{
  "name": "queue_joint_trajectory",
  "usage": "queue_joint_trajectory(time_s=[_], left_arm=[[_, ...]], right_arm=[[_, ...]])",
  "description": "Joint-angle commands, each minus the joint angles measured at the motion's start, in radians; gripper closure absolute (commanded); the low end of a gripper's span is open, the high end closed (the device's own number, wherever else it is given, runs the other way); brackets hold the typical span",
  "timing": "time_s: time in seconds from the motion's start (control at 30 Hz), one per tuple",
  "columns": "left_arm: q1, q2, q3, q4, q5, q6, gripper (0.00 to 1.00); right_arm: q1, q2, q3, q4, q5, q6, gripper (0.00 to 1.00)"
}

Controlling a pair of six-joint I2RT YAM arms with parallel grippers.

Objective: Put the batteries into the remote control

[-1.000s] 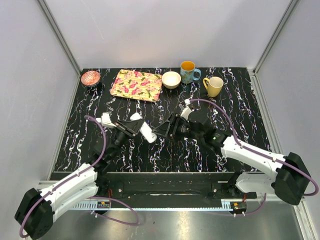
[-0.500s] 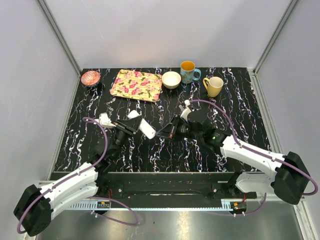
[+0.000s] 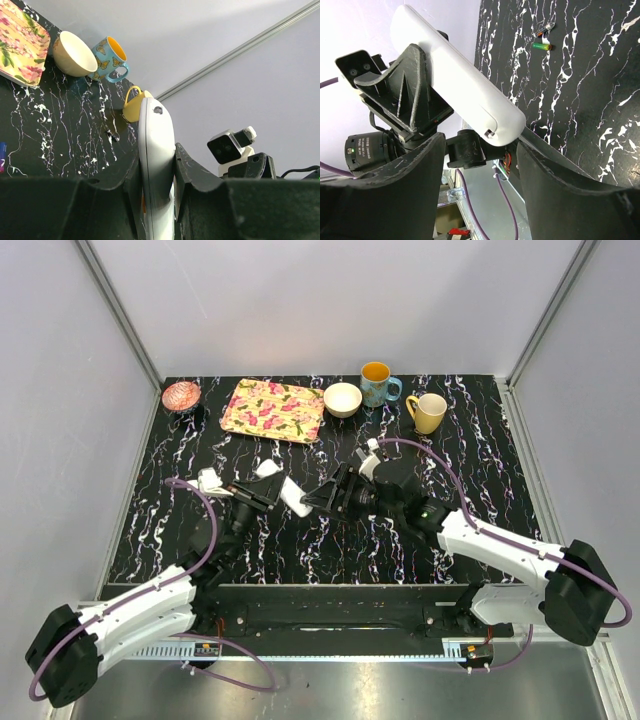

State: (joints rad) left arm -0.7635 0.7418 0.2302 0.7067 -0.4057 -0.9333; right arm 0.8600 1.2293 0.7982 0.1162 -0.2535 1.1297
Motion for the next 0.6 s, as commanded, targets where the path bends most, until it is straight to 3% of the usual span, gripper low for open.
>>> queue_joint_trajectory(time_s=[0.0, 0.57], left_arm=[[-0.016, 0.002, 0.024, 0.088, -0.028, 0.019, 1.0], [-0.037, 0.027, 0.017, 0.106, -0.036, 0.019, 1.0]], right_arm=[[-0.003, 0.01, 0.024, 0.085, 0.007, 0.018, 0.33], [-0.003, 0.03, 0.026, 0.132, 0.0, 0.033, 0.47]])
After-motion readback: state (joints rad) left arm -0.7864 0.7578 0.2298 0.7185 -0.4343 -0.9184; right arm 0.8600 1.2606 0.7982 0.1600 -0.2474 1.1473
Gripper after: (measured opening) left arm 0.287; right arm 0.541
